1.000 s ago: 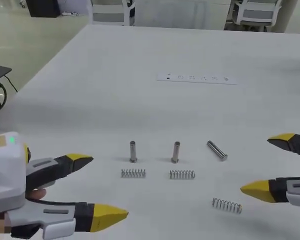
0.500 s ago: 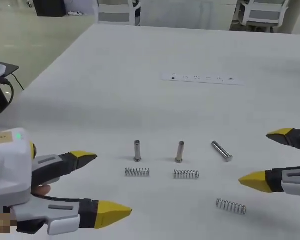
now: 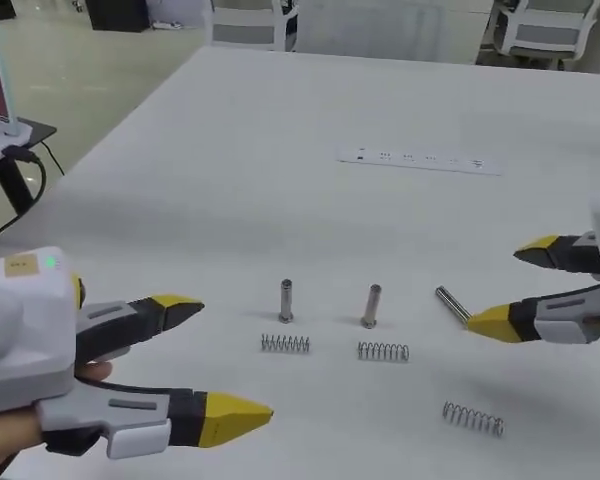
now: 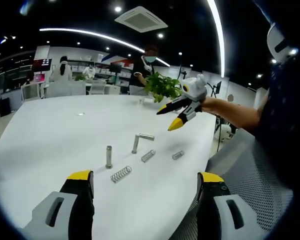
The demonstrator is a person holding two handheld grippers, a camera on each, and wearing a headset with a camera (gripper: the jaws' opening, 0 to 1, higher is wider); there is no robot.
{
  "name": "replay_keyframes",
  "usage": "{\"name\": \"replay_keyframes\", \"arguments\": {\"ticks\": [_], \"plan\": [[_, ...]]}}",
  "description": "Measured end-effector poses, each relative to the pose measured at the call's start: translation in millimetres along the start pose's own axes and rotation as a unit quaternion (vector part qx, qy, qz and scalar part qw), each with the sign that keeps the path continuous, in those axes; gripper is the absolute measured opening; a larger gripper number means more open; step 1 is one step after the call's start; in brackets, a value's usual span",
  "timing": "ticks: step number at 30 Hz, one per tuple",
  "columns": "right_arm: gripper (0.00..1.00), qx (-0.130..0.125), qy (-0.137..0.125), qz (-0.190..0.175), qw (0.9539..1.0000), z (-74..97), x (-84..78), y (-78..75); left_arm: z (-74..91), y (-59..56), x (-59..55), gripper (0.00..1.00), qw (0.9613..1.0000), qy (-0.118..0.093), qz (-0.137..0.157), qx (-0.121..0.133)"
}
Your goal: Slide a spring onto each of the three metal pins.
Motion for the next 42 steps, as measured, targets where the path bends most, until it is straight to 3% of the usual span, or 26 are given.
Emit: {"name": "replay_keyframes", "arguments": {"ticks": [10, 16, 29, 42], "plan": [[0.55, 0.0, 0.033, -0.002, 0.9995, -24.7, 5.3, -13.9, 0.3, 0.0, -0.1, 0.82, 1.0, -0.001, 0.001, -0.001], [0.5, 0.002, 0.051, -0.011, 0.9986, -41.1, -0.4, -17.4, 0.8, 0.2, 0.3, 0.81, 1.0, -0.002, 0.0, -0.001], [0.32, -0.003, 0.074, -0.049, 0.9961, -61.2, -9.7, -26.4, 0.6, -0.1, -0.8, 0.81, 1.0, 0.002, 0.0, -0.002], [0.21, -0.012, 0.099, -0.081, 0.9917, -79.6, -16.6, -27.4, 1.1, 1.3, -0.8, 0.81, 1.0, 0.001, 0.003, 0.003]]}}
Point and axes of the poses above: the centre of the closed fingertips' face, and the gripper's own axes: z roughly backward along the fingers, y roughly to its left, x roughly out of its top, the point moved 7 cm from there along z, roughly backward along the fingers, and after that the axes turned 5 degrees about -y, right-handed, at the moved point
